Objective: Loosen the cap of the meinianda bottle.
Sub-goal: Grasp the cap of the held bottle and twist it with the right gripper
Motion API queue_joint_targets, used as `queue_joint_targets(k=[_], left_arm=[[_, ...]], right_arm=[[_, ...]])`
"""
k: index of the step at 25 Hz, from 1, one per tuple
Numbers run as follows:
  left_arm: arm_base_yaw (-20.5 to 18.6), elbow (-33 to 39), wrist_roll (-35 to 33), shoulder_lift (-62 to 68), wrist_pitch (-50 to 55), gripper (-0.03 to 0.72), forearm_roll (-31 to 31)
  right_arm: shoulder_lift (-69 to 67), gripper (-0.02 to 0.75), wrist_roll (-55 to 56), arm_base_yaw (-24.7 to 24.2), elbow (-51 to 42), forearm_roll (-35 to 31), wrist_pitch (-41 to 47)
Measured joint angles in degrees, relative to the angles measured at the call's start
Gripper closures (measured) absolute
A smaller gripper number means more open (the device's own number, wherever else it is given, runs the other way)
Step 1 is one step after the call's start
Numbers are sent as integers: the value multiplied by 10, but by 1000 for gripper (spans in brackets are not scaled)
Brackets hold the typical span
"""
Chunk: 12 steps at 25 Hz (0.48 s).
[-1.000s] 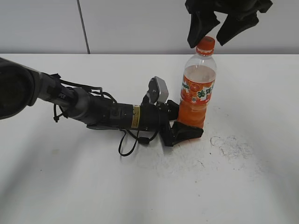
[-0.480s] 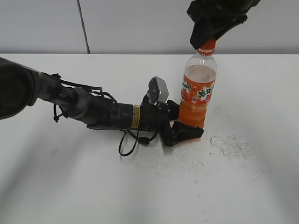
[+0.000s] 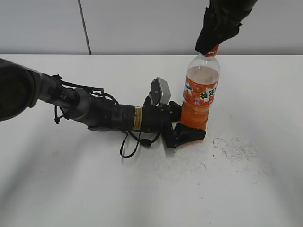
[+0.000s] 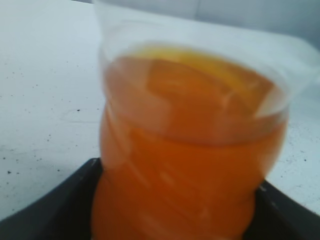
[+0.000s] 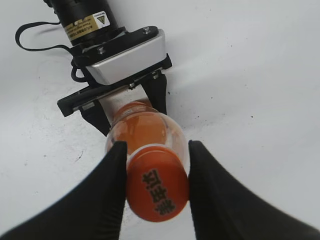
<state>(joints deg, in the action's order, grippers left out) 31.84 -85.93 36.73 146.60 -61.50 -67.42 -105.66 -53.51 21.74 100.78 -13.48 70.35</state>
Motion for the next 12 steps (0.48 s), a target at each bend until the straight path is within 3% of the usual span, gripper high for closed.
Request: queue_joint_targets(k=[12], left_arm=[[0, 0, -1, 0, 0, 123, -3]], right_arm=[[5, 465, -50, 0, -2, 0, 4]])
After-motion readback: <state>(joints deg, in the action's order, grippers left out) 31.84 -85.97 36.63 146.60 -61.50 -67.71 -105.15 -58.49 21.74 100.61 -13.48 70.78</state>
